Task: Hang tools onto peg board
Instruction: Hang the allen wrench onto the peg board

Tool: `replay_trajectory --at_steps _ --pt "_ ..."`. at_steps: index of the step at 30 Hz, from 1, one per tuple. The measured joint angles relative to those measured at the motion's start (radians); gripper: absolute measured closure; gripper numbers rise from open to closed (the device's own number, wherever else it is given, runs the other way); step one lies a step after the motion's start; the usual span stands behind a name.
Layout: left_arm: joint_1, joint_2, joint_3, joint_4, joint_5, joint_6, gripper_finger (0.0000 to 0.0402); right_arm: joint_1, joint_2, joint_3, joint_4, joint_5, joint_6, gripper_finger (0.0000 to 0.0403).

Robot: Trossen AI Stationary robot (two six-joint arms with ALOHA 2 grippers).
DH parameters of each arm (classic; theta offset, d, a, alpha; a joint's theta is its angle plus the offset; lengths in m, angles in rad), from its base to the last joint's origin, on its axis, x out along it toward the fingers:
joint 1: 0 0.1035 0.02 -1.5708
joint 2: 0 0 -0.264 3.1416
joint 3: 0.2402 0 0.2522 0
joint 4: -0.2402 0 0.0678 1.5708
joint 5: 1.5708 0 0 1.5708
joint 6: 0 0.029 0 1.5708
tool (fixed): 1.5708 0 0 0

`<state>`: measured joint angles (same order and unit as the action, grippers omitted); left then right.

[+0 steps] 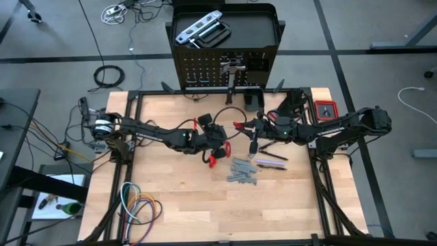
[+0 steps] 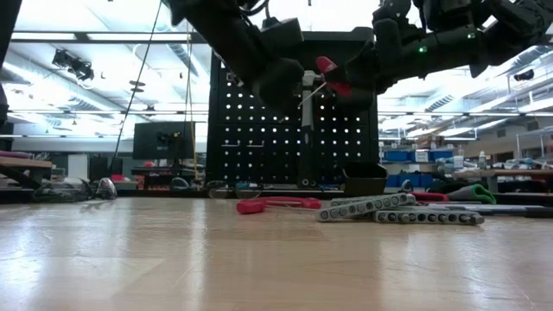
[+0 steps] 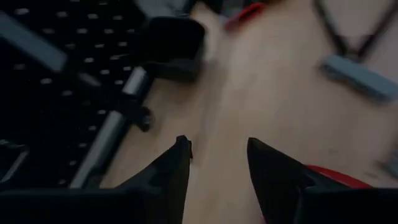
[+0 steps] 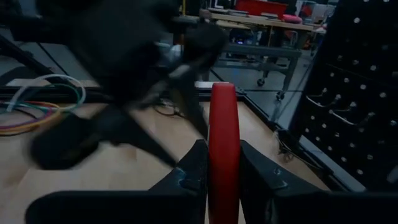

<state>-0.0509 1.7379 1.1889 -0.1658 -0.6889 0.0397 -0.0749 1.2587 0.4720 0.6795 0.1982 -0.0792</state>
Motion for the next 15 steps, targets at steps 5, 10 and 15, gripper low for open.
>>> replay_trajectory --at_steps 5,10,15 --pt "0.025 0.002 0.000 0.042 -0.009 0.006 0.0239 0.001 0.000 0.001 -0.007 -0.009 0.000 0.0331" --pt "0.029 0.002 -0.001 0.072 0.000 0.046 0.0246 0.001 0.000 0.001 -0.024 -0.009 0.000 0.0331" --pt "0.029 0.008 -0.001 0.066 0.019 0.065 0.0336 0.001 0.000 0.001 -0.028 -0.006 0.005 0.0330"
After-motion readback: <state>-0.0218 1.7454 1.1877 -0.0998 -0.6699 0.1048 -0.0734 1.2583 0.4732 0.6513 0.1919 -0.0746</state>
